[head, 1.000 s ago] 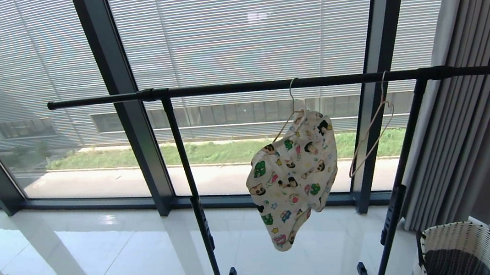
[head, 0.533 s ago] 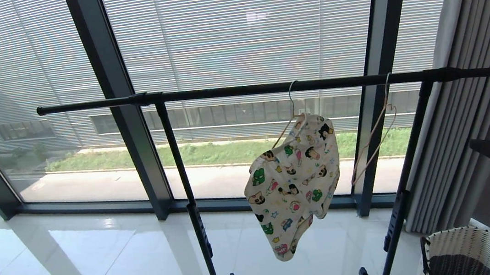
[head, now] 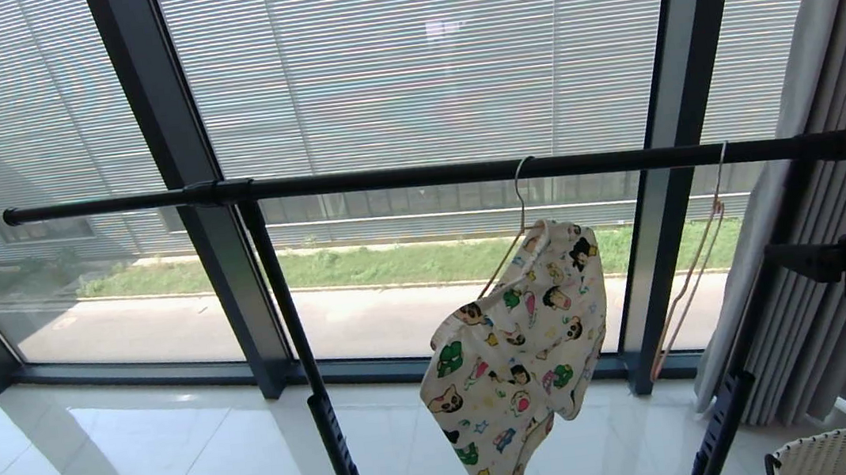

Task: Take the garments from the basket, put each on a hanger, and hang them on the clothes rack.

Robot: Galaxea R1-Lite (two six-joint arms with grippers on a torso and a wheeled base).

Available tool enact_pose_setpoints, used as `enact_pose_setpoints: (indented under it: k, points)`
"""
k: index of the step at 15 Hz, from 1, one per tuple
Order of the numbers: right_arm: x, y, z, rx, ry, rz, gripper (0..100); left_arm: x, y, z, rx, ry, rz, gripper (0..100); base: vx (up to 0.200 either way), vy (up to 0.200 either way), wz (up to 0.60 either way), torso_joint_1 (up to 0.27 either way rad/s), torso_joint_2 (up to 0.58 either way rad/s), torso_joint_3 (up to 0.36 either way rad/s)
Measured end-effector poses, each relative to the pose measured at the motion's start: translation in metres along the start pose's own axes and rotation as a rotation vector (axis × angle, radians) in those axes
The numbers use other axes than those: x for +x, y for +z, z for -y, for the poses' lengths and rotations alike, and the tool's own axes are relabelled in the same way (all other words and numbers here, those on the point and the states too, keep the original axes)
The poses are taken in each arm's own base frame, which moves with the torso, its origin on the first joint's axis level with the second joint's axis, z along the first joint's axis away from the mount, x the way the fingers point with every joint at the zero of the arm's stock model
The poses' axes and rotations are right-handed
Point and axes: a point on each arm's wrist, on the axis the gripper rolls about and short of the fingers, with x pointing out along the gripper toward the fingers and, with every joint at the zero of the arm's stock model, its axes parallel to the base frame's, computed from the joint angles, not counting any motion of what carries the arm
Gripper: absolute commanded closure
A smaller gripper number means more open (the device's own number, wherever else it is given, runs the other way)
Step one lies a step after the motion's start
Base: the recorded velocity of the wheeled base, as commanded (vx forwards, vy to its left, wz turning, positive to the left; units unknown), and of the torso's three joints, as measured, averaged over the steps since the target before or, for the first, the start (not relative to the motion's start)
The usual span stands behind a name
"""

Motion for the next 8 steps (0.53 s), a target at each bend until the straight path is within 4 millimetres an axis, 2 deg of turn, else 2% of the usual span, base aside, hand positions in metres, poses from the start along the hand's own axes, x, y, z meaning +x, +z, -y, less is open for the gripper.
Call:
enact_pose_setpoints:
  k: [4,8]
  points:
    - [0.021,-0.006,-0.013,0.002,0.026,-0.046,0,0.000,-0.002,0.001,-0.004,0.000,-0.002,100,0.000,0.000,0.00,0.000,0.00,0.000]
    - [0.051,-0.014,-0.031,0.000,0.054,-0.071,0,0.000,-0.002,0.000,-0.005,0.001,-0.002,100,0.000,0.000,0.00,0.000,0.00,0.000]
